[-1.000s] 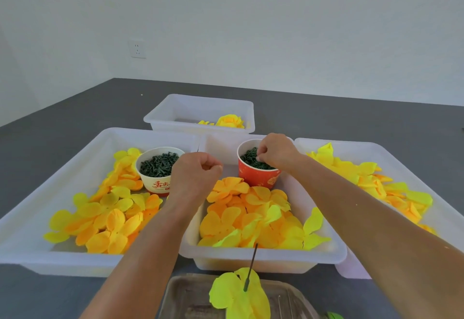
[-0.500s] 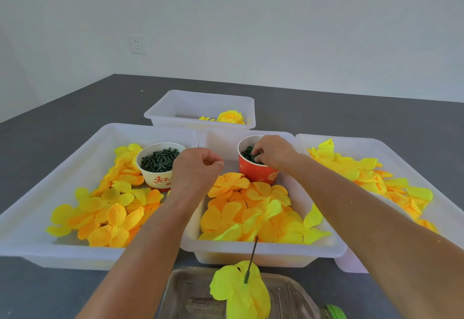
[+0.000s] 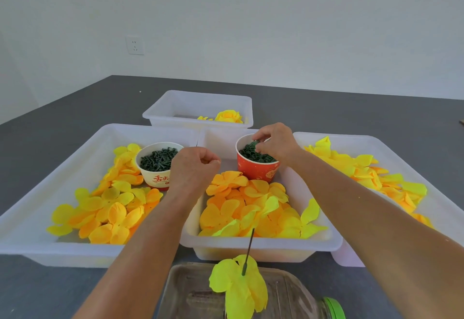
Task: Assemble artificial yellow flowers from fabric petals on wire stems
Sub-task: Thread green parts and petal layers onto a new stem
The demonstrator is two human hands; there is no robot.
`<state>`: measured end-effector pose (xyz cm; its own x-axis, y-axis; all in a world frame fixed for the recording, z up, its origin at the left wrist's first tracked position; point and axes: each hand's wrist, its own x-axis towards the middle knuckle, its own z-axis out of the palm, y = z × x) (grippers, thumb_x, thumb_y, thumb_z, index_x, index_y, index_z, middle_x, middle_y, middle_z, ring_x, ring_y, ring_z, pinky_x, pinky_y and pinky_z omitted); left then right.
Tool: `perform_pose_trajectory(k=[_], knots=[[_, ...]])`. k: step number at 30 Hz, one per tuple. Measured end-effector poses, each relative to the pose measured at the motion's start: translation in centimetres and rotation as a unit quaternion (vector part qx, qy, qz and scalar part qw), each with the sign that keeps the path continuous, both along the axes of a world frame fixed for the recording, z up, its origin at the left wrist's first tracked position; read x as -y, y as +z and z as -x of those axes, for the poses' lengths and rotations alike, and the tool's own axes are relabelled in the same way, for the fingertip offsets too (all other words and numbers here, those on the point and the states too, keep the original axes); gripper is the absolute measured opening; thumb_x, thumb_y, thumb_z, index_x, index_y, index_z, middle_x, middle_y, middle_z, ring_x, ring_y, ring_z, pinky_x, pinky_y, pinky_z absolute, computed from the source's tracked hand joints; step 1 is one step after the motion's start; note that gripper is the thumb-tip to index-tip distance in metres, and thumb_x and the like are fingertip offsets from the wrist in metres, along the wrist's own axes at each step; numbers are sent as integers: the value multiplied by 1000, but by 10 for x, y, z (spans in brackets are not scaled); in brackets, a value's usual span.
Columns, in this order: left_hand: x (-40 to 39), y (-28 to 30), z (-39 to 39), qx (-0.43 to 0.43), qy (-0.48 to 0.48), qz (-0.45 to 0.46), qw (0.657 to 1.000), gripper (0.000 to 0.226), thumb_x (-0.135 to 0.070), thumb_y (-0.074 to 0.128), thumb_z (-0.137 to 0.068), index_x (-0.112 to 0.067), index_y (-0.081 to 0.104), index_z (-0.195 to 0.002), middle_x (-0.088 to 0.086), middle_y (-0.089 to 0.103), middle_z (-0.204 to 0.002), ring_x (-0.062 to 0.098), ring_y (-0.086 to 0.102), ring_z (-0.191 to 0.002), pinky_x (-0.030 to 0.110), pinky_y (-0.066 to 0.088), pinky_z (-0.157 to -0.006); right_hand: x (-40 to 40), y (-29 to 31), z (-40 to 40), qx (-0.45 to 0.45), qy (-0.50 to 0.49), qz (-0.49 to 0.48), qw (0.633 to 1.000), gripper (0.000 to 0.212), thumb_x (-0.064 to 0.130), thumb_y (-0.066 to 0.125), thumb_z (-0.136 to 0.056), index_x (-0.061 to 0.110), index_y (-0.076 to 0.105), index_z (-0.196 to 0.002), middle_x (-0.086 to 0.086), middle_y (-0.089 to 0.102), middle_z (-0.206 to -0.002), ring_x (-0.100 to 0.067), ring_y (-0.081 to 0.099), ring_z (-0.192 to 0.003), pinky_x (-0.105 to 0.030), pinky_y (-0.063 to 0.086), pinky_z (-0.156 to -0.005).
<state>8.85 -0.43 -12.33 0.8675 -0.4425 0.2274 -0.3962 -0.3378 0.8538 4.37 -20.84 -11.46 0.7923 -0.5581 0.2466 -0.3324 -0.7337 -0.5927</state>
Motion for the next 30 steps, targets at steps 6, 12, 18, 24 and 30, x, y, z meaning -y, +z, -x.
perform_pose_trajectory(k=[6, 12, 18, 24, 30], knots=[[0, -1, 0, 1, 8, 0, 1000, 9, -12, 65, -81, -17, 72, -77, -5, 65, -64, 5, 51, -54, 21, 34, -47, 1, -1, 13, 83, 20, -144, 986, 23, -5, 75, -72, 0, 69, -94, -9, 63, -75, -21, 63, -69, -29, 56, -70], [1, 0, 1, 3, 9, 0, 1000, 10, -11, 65, -80, -18, 71, -75, -6, 65, -63, 4, 52, -55, 21, 35, -48, 3, -2, 20, 128, 31, -280, 951, 29, -9, 71, -75, -6, 67, -103, -11, 67, -79, -20, 65, -73, -24, 58, -72], [-6, 14, 9, 11, -30, 67, 997, 22, -5, 67, -79, -26, 69, -71, -10, 66, -66, 0, 57, -59, 10, 44, -55, -26, 21, 41, 174, 108, -361, 910, 16, -3, 72, -76, 7, 67, -88, -5, 71, -73, -13, 69, -66, -21, 56, -62], [-26, 52, 35, 12, -112, 141, 984, 23, -8, 71, -77, -31, 69, -80, -10, 68, -68, -1, 59, -63, 10, 47, -62, -76, 48, 78, 181, 236, -448, 843, 21, 6, 72, -60, 13, 75, -80, -8, 73, -82, -19, 71, -76, -25, 57, -68], [-57, 71, 68, -105, -174, 165, 965, 7, -10, 66, -82, -8, 71, -78, 2, 67, -61, 6, 59, -55, 16, 48, -53, -113, 60, 110, 182, 275, -442, 834, 20, 7, 72, -60, 15, 75, -78, -4, 73, -76, -18, 71, -70, -22, 56, -62]])
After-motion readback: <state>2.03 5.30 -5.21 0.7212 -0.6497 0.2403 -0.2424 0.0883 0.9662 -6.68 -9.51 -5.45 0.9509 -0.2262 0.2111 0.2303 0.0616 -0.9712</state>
